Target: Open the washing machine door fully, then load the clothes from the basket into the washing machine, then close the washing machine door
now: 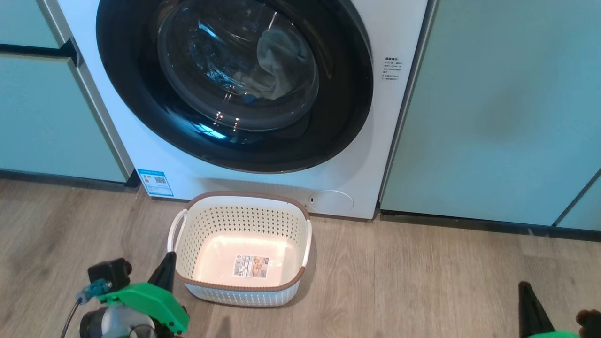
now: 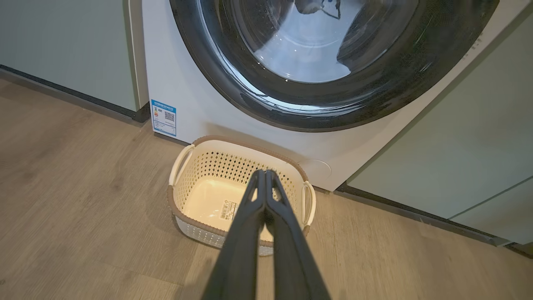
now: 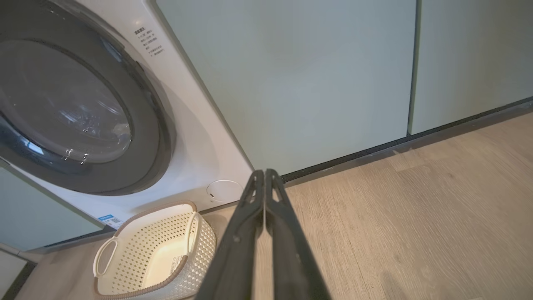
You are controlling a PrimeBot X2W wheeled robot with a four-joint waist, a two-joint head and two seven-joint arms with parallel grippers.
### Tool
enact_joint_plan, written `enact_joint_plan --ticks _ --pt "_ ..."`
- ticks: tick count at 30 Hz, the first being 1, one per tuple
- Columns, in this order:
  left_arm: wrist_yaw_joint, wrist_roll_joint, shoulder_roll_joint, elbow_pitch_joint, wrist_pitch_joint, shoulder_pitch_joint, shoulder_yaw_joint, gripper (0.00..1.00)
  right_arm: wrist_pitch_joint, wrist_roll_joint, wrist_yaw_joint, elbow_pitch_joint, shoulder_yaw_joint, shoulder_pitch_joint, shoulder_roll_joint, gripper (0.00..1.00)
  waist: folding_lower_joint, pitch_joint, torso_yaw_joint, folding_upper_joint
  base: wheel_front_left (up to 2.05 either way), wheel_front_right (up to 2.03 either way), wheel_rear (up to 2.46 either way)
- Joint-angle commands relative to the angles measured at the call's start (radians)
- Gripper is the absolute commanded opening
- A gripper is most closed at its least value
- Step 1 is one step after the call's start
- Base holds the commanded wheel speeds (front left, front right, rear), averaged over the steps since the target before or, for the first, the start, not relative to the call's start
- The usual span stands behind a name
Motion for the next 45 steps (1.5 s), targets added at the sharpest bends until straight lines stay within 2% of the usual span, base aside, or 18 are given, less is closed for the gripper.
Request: enact_joint_plan --ticks 1,45 --pt "0.000 -0.027 0.010 -0.041 0.009 -0.049 0.023 0.00 0.006 0.032 0.000 -0.039 -0.007 -0.054 -0.007 0.00 -0.0001 0.001 0.000 0.0000 0.00 0.00 0.00" --pt "-0.001 -0.449 -0.043 -0.162 0.138 -0.019 0.100 0.00 0.135 0.508 0.001 -0.070 -0.038 -0.108 -0.013 0.00 -0.0001 0.020 -0.007 0.0000 0.00 0.00 0.00"
